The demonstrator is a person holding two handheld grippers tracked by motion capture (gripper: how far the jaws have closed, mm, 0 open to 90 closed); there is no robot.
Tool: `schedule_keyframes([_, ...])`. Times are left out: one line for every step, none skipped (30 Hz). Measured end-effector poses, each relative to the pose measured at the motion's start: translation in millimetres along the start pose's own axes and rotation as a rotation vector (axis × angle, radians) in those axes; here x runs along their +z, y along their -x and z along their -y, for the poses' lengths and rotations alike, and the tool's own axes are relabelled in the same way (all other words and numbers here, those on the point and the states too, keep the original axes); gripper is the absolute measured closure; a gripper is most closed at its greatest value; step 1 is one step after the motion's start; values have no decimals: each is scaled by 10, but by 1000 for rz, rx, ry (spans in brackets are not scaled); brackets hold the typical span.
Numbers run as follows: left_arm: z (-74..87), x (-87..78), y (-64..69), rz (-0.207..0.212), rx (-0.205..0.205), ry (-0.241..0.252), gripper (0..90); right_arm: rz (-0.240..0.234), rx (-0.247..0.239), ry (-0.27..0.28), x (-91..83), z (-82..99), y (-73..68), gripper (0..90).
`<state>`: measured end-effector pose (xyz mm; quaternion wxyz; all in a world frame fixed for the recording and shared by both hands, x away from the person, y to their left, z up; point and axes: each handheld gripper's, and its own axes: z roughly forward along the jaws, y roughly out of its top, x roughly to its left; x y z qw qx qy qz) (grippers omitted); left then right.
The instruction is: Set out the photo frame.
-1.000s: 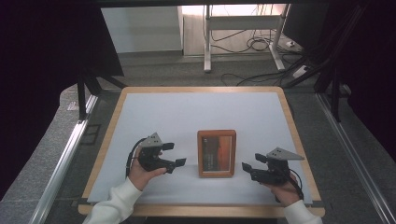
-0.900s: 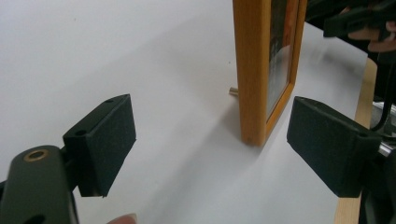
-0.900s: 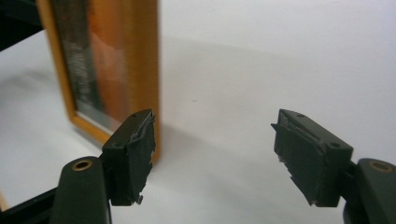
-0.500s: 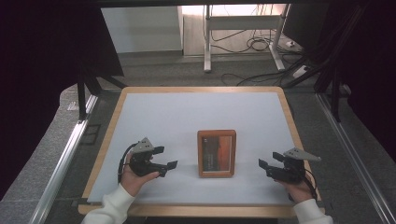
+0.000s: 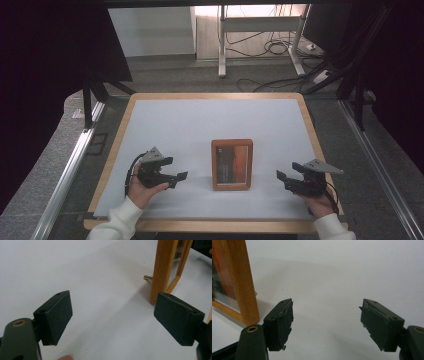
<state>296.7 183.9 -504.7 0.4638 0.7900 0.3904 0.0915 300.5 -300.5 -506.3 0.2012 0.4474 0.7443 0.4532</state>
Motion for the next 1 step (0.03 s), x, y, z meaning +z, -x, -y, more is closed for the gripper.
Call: schedule_keyframes([-1,0,-6,-2,-1,0,147,-2,1,1,3,-1,1,261])
